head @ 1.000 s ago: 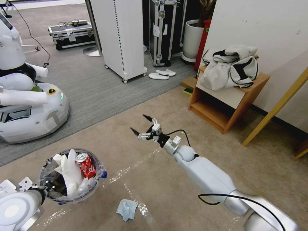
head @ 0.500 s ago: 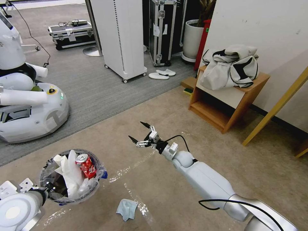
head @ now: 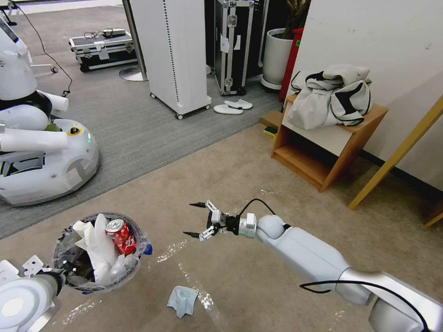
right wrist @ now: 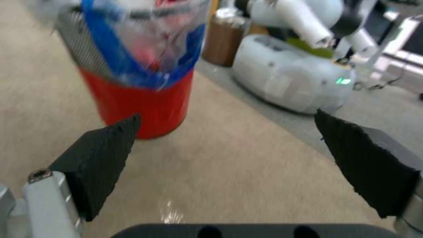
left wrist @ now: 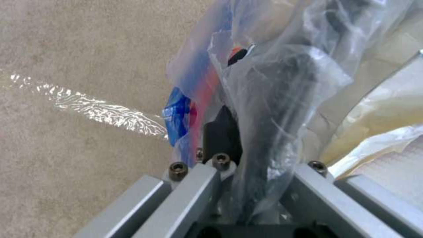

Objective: Pick up the trash bin and place the garbage on the floor into it.

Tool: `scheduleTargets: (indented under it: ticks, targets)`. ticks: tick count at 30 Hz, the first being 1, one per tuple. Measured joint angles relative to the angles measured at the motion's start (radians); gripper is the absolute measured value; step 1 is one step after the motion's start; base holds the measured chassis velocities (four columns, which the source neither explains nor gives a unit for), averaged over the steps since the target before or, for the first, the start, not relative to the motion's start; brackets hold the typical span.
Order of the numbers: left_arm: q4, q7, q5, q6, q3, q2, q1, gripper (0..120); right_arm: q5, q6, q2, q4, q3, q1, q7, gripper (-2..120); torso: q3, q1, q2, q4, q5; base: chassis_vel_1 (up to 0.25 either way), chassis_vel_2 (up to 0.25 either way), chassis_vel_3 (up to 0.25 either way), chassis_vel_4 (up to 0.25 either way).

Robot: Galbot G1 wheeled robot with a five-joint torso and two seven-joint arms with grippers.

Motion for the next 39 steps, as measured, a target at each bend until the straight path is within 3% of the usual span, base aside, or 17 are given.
scheduleTargets:
  ticks: [13, 19, 39]
  targets:
    - [-0.001, 0.000, 0.000, -0.004, 0.007, 0.005, -0.007, 0, -0.001, 0.018, -0.056, -0.048, -0.078, 0.079, -0.163, 100, 0.000, 0.000, 0.000, -0.0001, 0.0003, 0.000, 0.000, 0.000, 0.000]
    - [0.003, -0.001, 0.002, -0.004, 0.007, 0.001, -0.008, 0, -0.025, 0.008, -0.089, -0.050, -0.138, 0.122, -0.308, 100, 0.000, 0.000, 0.000, -0.0001, 0.0001, 0.000, 0.000, 0.000, 0.000]
    - [0.004, -0.001, 0.008, -0.006, 0.015, 0.000, -0.010, 0, -0.144, 0.042, 0.014, -0.053, -0.235, 0.121, -0.325, 100, 0.000, 0.000, 0.000, 0.0000, 0.0000, 0.000, 0.000, 0.000, 0.000]
